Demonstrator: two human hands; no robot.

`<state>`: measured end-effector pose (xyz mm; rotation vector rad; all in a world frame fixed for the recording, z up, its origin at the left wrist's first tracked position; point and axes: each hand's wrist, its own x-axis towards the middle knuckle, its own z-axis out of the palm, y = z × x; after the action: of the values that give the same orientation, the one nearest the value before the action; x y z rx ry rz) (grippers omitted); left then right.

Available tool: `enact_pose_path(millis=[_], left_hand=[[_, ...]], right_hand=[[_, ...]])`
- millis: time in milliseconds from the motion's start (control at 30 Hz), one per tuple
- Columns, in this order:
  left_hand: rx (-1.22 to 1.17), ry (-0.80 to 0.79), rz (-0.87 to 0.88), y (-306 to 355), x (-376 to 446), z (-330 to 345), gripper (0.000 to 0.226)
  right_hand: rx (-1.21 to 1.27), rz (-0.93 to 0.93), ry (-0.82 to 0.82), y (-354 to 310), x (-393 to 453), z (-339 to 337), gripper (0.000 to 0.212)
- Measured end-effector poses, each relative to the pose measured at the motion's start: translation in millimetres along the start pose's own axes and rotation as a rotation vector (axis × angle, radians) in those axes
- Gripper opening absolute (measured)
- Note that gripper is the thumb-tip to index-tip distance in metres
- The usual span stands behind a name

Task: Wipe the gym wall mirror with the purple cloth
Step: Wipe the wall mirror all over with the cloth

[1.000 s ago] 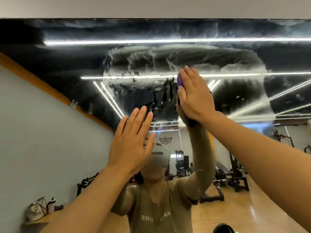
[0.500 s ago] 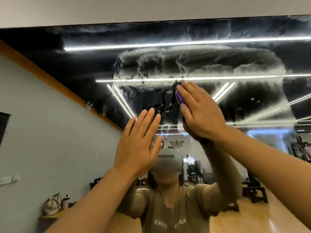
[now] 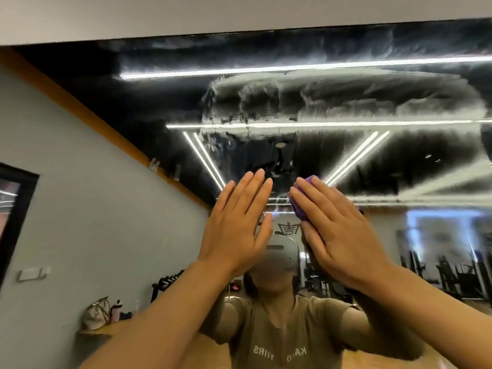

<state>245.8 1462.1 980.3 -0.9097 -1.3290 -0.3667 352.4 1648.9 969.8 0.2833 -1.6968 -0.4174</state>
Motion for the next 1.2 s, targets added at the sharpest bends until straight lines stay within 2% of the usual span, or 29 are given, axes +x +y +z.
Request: enact_pose_path(millis=[100, 300, 433, 567, 667, 800, 1033, 1100, 1200], left_hand=[[0.021, 0.008, 0.017, -10.5, -2.9, -5.3, 0.060], [0.041, 0.023, -0.099, -52.9, -17.6, -22.4, 0.061], [0.063, 0.006, -0.095, -71.2, -34.8, -31.0, 0.060], [0.077, 0.003, -0.076, -73.8, -40.8, -29.8, 0.060], [0.082, 0.001, -0.079, -75.4, -41.3, -27.3, 0.061], [0.081, 0.020, -0.078, -74.0, -41.3, -24.4, 0.060], [0.079, 0.059, -0.061, -73.1, -41.6, -24.9, 0.059], [0.081, 0.062, -0.054, -74.2, -42.4, -25.2, 0.059], [0.079, 0.067, -0.054, -74.7, -42.5, -25.5, 0.059]], right_hand=[[-0.035, 0.025, -0.019, 9.7, 30.7, -3.3, 0.058], [-0.031, 0.315, 0.025, 21.8, 159.2, -4.5, 0.065], [-0.007, 0.368, 0.082, -9.6, 129.5, 5.4, 0.062], [0.018, 0.311, 0.092, -62.1, 44.6, 19.5, 0.058], [0.002, 0.267, 0.066, -70.8, 19.7, 24.5, 0.058], [-0.019, 0.243, 0.038, -54.4, 53.9, 19.4, 0.059], [-0.032, 0.422, 0.106, -30.0, 171.9, 14.0, 0.066], [-0.032, 0.457, 0.106, -33.5, 175.4, 17.4, 0.067], [-0.027, 0.366, 0.107, -56.6, 142.2, 24.3, 0.062]])
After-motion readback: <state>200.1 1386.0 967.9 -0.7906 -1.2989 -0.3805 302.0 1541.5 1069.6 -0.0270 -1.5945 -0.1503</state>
